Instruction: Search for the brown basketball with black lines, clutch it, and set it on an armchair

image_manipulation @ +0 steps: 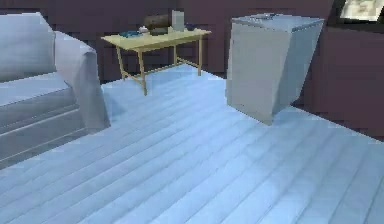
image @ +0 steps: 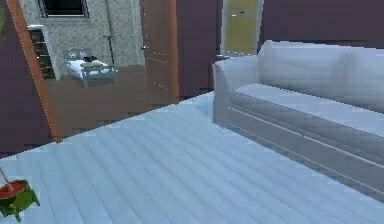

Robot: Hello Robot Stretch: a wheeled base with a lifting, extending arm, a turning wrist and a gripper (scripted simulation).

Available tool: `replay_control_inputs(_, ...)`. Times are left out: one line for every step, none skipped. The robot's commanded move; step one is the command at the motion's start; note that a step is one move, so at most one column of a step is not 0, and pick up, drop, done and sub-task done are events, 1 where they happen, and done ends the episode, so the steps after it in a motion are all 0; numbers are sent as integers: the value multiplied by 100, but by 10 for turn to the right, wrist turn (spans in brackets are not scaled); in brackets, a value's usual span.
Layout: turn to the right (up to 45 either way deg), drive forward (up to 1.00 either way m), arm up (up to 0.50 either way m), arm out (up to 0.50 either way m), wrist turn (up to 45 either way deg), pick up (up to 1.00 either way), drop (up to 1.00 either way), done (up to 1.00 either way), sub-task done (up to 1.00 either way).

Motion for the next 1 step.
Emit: replay_control_inputs(-240,0,0,0,0,0,0,0,0)
